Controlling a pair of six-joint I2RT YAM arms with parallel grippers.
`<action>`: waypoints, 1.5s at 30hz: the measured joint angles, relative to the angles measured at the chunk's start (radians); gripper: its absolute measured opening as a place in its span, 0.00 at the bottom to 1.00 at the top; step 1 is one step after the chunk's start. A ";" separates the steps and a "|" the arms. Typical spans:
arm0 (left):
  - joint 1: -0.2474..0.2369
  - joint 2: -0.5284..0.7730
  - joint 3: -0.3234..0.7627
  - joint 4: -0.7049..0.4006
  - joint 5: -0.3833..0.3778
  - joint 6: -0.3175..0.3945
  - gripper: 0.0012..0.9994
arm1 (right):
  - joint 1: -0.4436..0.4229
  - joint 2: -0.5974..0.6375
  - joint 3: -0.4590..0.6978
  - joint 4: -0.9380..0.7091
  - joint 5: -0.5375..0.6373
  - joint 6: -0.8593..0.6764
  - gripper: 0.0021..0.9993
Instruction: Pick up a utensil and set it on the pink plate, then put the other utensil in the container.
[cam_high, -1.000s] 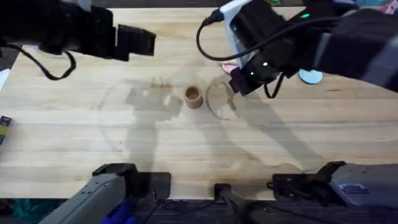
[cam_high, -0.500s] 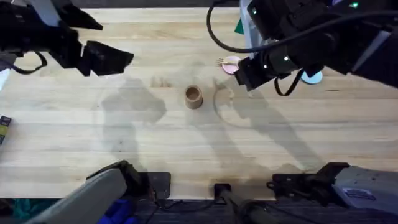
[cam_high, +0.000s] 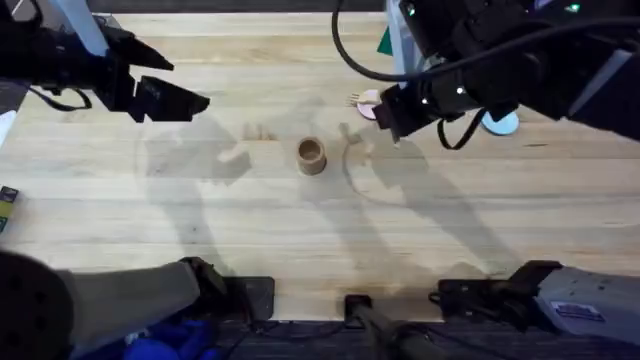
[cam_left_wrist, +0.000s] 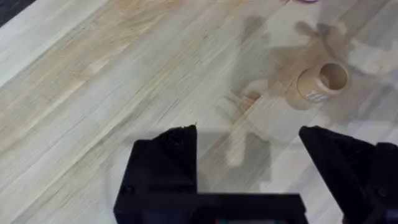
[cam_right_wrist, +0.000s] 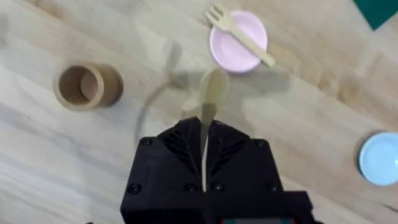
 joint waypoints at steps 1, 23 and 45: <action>0.000 0.014 0.000 -0.002 0.002 0.019 0.99 | 0.000 0.000 0.000 0.013 0.000 0.000 0.03; 0.008 0.394 0.004 -0.188 0.209 0.674 0.99 | -0.157 0.002 0.000 0.294 -0.126 -0.264 0.03; -0.072 0.472 0.004 -0.284 0.280 0.903 0.99 | -0.295 0.226 0.000 0.637 -0.591 -0.389 0.03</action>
